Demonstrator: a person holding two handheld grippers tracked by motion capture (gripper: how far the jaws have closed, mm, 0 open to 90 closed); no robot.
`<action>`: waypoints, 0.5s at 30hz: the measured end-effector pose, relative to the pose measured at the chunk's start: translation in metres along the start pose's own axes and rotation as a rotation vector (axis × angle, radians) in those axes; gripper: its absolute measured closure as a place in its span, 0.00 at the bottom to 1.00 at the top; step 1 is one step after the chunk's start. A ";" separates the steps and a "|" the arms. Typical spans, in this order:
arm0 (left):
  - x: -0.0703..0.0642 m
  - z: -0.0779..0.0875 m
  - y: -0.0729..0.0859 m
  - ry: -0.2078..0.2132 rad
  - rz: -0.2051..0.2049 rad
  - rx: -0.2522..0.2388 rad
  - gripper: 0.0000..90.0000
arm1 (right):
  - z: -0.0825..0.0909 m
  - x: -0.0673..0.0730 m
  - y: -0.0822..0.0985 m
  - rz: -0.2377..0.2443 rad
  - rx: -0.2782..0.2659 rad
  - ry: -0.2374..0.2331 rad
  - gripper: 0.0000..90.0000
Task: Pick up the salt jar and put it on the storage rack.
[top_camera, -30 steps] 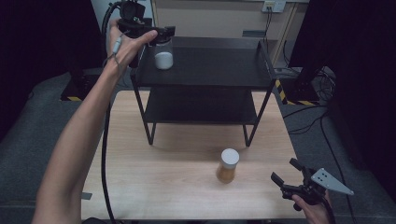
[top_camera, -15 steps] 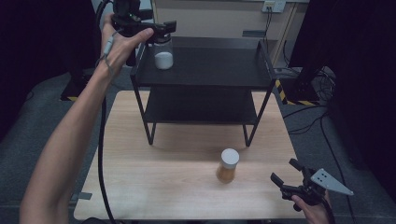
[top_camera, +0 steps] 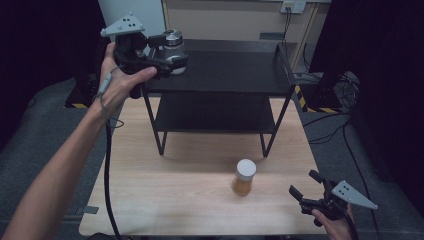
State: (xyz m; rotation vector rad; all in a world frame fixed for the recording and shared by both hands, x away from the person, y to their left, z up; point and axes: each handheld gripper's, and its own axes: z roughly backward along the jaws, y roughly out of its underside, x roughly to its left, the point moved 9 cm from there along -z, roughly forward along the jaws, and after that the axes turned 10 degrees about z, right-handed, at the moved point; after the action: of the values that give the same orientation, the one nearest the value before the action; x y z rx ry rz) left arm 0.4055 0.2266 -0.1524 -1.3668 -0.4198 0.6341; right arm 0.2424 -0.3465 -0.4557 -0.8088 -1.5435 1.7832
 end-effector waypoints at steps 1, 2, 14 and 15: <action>-0.003 0.003 0.003 0.015 0.001 -0.003 0.06 | 0.000 0.000 0.000 0.001 0.000 0.000 0.03; -0.006 0.006 0.006 0.027 0.000 -0.010 0.06 | 0.000 0.000 0.000 0.001 0.000 0.000 0.03; -0.034 0.030 0.050 0.082 -0.053 -0.016 0.06 | 0.000 0.001 0.000 0.004 0.001 0.000 0.03; -0.036 0.031 0.054 0.085 -0.054 -0.017 0.06 | 0.000 0.001 0.000 0.004 0.002 0.000 0.03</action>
State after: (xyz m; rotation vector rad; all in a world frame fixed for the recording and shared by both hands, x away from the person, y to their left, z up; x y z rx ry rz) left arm 0.3491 0.2319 -0.1971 -1.3893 -0.3930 0.5267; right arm 0.2418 -0.3456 -0.4555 -0.8118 -1.5411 1.7875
